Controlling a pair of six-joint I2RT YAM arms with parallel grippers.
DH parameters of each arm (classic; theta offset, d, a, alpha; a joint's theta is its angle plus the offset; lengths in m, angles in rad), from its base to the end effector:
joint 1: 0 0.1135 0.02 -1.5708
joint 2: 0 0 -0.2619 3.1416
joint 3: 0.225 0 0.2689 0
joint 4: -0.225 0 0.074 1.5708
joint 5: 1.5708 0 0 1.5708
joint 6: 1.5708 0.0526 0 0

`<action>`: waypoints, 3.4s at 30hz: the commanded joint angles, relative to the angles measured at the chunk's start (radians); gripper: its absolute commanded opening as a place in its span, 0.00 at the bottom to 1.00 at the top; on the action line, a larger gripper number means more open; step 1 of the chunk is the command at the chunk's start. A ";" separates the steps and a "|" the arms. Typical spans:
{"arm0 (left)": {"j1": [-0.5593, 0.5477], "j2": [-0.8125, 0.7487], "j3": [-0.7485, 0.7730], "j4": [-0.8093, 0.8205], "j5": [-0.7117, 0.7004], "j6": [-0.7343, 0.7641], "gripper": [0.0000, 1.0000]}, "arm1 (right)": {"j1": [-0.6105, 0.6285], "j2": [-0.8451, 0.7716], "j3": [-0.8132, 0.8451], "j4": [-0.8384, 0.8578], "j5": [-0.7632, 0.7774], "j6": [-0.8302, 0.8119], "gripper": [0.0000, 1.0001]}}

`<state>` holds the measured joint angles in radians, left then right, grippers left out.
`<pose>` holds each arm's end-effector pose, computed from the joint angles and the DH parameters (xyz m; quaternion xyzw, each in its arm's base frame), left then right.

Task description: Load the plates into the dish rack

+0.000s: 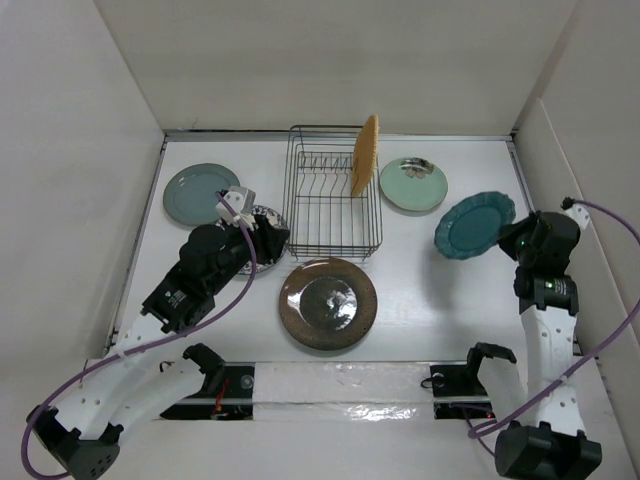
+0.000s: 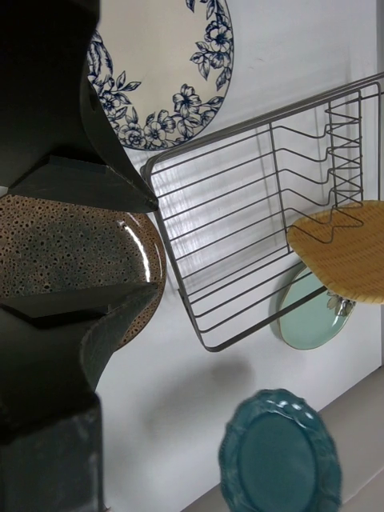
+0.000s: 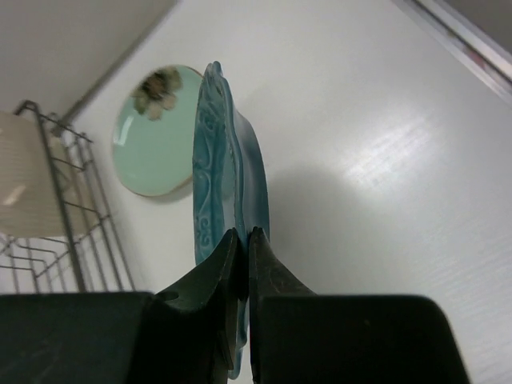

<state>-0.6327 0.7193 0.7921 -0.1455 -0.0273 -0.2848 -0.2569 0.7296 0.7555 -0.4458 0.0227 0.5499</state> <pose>0.1672 -0.1208 0.3558 0.1176 0.7228 -0.2925 0.6149 0.1939 -0.0522 0.3032 0.3350 0.7691 0.0700 0.5397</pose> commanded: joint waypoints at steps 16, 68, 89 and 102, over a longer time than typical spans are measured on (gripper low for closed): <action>0.004 0.025 0.006 0.023 -0.058 -0.011 0.37 | 0.706 0.661 1.062 0.220 0.357 -0.240 0.00; 0.004 -0.018 0.002 0.004 -0.129 -0.042 0.41 | 0.943 1.418 1.478 0.076 0.795 -0.398 0.00; 0.004 -0.008 0.001 0.011 -0.114 -0.037 0.41 | 0.897 1.237 1.266 0.119 0.682 -0.245 0.73; 0.004 0.009 0.002 0.014 -0.105 -0.037 0.41 | 0.452 0.714 0.370 0.555 0.260 0.034 0.00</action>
<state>-0.6327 0.7254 0.7921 -0.1627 -0.1413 -0.3229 0.2916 1.4036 1.2724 0.0032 0.4259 0.4675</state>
